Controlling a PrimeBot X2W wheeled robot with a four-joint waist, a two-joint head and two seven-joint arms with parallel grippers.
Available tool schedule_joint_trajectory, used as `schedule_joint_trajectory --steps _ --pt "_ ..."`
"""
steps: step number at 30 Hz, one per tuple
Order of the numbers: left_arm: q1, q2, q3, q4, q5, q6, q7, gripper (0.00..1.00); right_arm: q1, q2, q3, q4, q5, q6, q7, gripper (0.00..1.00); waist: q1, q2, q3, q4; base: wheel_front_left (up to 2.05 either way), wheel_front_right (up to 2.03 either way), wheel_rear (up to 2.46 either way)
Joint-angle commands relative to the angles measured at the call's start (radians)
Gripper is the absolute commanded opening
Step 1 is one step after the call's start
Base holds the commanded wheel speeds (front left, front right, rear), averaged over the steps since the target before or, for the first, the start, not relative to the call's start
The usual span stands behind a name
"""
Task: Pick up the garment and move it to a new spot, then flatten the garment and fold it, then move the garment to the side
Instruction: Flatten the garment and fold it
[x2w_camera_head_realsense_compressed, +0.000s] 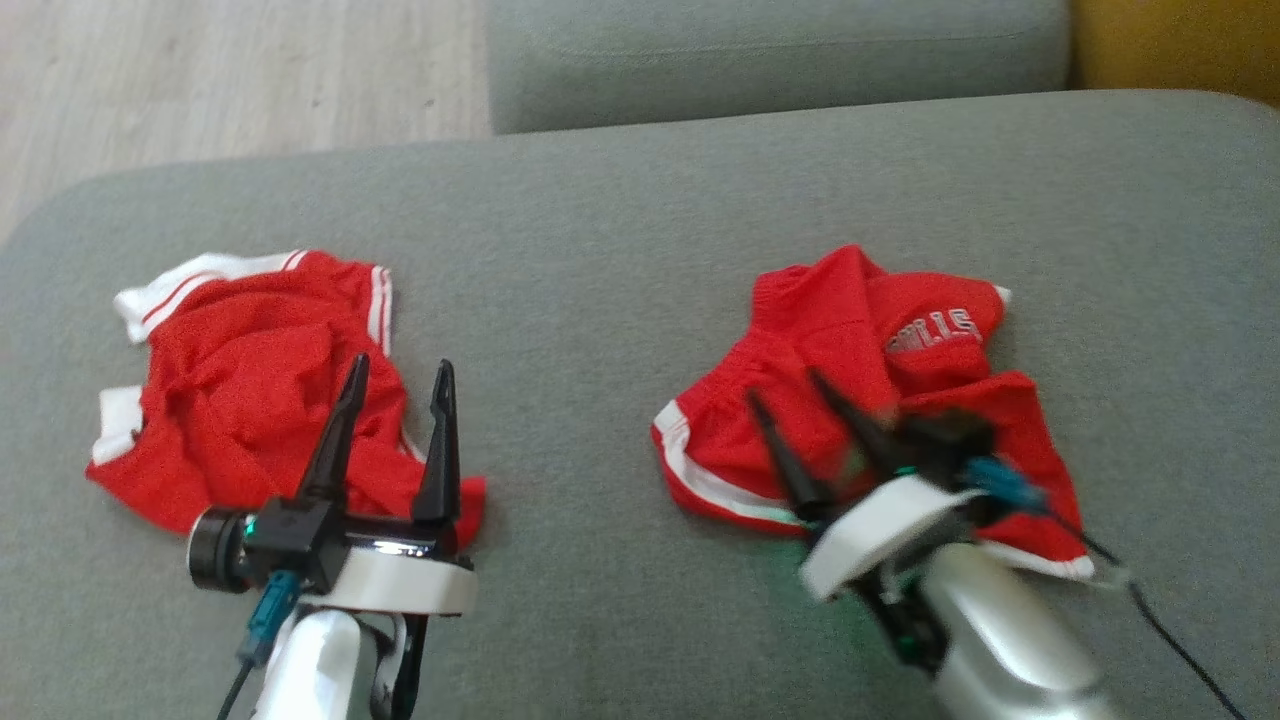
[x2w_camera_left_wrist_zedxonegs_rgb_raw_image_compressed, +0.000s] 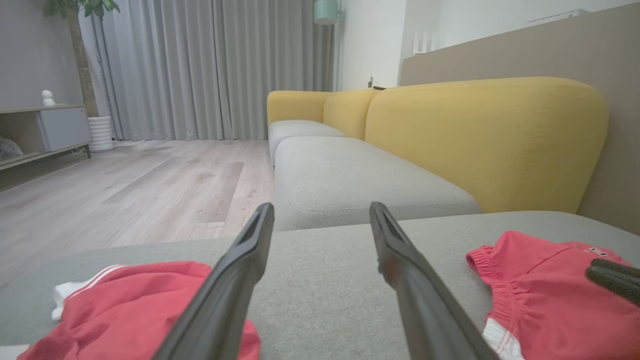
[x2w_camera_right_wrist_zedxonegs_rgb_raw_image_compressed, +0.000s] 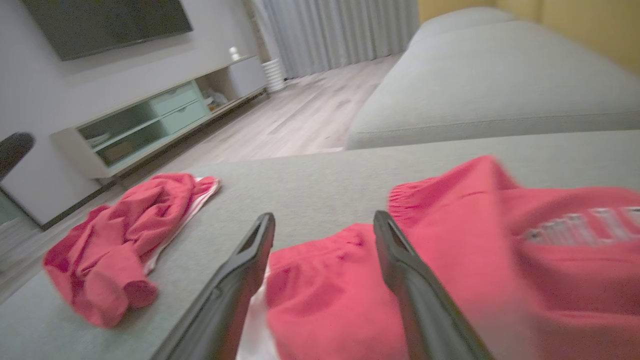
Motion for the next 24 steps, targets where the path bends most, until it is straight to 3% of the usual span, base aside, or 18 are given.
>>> schedule_joint_trajectory --steps 1,5,6,7,10,14,24 --pt "-0.014 0.004 0.034 -0.035 0.005 -0.004 -0.009 1.0 0.029 -0.01 -0.051 -0.056 -0.033 -0.001 -0.018 1.0 0.0 0.0 -0.021 -0.029 0.0 0.0 0.0" --pt "-0.008 0.003 0.03 -0.042 0.002 -0.008 -0.009 1.0 0.13 -0.013 -0.275 -0.165 -0.148 -0.001 -0.02 1.0 0.0 0.0 -0.037 -0.072 0.0 0.0 0.0" --pt "-0.008 0.003 0.03 -0.042 0.002 -0.008 -0.009 1.0 0.13 -0.013 -0.275 -0.165 -0.148 -0.001 -0.02 1.0 0.0 0.0 -0.037 -0.072 0.0 0.0 0.0" --pt "-0.005 0.003 0.024 -0.044 0.001 -0.011 -0.009 1.0 0.188 0.002 -0.39 -0.224 -0.207 -0.001 -0.02 1.0 0.0 0.0 -0.041 -0.093 0.0 0.0 0.0" --pt "-0.001 0.003 0.009 -0.042 0.002 -0.016 -0.009 1.0 0.268 0.02 -0.5 -0.284 -0.287 -0.001 -0.021 1.0 0.0 0.0 -0.043 -0.121 0.0 0.0 0.0" --pt "-0.006 0.003 -0.009 -0.034 0.003 -0.022 -0.009 1.0 0.336 0.028 -0.55 -0.319 -0.32 -0.001 -0.021 1.0 0.0 0.0 -0.031 -0.149 0.0 0.0 0.0" --pt "-0.036 0.022 -0.074 0.039 0.027 -0.055 -0.008 1.0 0.348 0.029 -0.525 -0.349 -0.266 -0.001 -0.021 1.0 0.0 0.0 -0.005 -0.171 0.0 0.0 0.0"
